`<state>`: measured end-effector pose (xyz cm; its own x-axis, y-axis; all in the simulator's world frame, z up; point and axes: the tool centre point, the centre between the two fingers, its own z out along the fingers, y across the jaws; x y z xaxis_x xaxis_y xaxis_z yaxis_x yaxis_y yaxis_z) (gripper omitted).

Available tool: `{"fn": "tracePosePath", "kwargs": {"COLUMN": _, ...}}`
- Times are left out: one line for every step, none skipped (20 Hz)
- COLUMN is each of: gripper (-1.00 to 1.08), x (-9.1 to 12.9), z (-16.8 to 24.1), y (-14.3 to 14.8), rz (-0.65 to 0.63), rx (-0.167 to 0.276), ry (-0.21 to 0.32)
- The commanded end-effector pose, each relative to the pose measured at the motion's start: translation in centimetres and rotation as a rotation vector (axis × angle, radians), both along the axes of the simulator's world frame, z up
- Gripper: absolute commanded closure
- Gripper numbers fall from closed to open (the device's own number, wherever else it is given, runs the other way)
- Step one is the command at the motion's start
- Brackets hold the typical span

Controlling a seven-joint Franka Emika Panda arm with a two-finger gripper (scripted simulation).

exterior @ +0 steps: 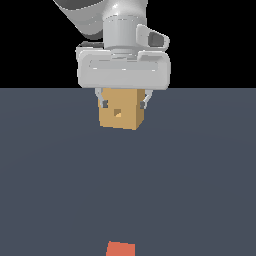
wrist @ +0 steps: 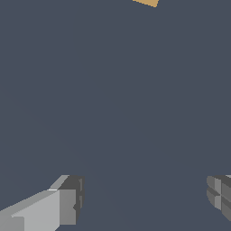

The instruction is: Insert the peg into the horizontal hole in a box.

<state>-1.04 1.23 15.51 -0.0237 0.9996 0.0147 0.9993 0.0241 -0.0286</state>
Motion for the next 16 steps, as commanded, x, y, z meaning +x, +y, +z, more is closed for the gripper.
{"fn": "tracePosePath", "kwargs": {"gripper": -0.92, "x": 0.0, "z": 0.0, "y": 0.0, "rz": 0.0, "rx": 0.0, "ry": 0.0}}
{"fn": "tracePosePath", "kwargs": {"gripper": -0.92, "x": 0.0, "z": 0.0, "y": 0.0, "rz": 0.0, "rx": 0.0, "ry": 0.0}}
{"fn": "tracePosePath", "kwargs": {"gripper": -0.92, "x": 0.0, "z": 0.0, "y": -0.2, "rz": -0.001, "rx": 0.0, "ry": 0.0}}
{"fn": "tracePosePath", "kwargs": {"gripper": -0.92, "x": 0.0, "z": -0.1, "y": -0.4, "rz": -0.001, "rx": 0.0, "ry": 0.0}}
{"fn": "tracePosePath", "kwargs": {"gripper": -0.92, "x": 0.0, "z": -0.2, "y": -0.8, "rz": -0.003, "rx": 0.0, "ry": -0.001}}
{"fn": "tracePosePath", "kwargs": {"gripper": -0.92, "x": 0.0, "z": -0.3, "y": -1.2, "rz": -0.004, "rx": -0.001, "ry": -0.001}}
{"fn": "tracePosePath", "kwargs": {"gripper": -0.92, "x": 0.0, "z": -0.4, "y": -1.7, "rz": -0.006, "rx": -0.001, "ry": -0.001}}
{"fn": "tracePosePath", "kwargs": {"gripper": -0.92, "x": 0.0, "z": -0.6, "y": -2.3, "rz": -0.008, "rx": -0.001, "ry": -0.002}}
{"fn": "tracePosePath", "kwargs": {"gripper": -0.92, "x": 0.0, "z": -0.8, "y": -3.0, "rz": -0.01, "rx": -0.002, "ry": -0.002}}
{"fn": "tracePosePath", "kwargs": {"gripper": -0.92, "x": -0.1, "z": -1.0, "y": -3.8, "rz": -0.013, "rx": -0.002, "ry": -0.003}}
{"fn": "tracePosePath", "kwargs": {"gripper": -0.92, "x": -0.1, "z": -1.2, "y": -4.7, "rz": -0.016, "rx": -0.003, "ry": -0.004}}
{"fn": "tracePosePath", "kwargs": {"gripper": -0.92, "x": -0.1, "z": -1.5, "y": -5.7, "rz": -0.02, "rx": -0.004, "ry": -0.004}}
{"fn": "tracePosePath", "kwargs": {"gripper": -0.92, "x": -0.1, "z": -1.7, "y": -6.8, "rz": -0.023, "rx": -0.004, "ry": -0.005}}
{"fn": "tracePosePath", "kwargs": {"gripper": -0.92, "x": -0.2, "z": -2.0, "y": -7.9, "rz": -0.027, "rx": -0.005, "ry": -0.006}}
{"fn": "tracePosePath", "kwargs": {"gripper": -0.92, "x": -0.2, "z": -2.3, "y": -9.2, "rz": -0.032, "rx": -0.006, "ry": -0.007}}
{"fn": "tracePosePath", "kwargs": {"gripper": -0.92, "x": -0.2, "z": -2.7, "y": -10.5, "rz": -0.036, "rx": -0.007, "ry": -0.008}}
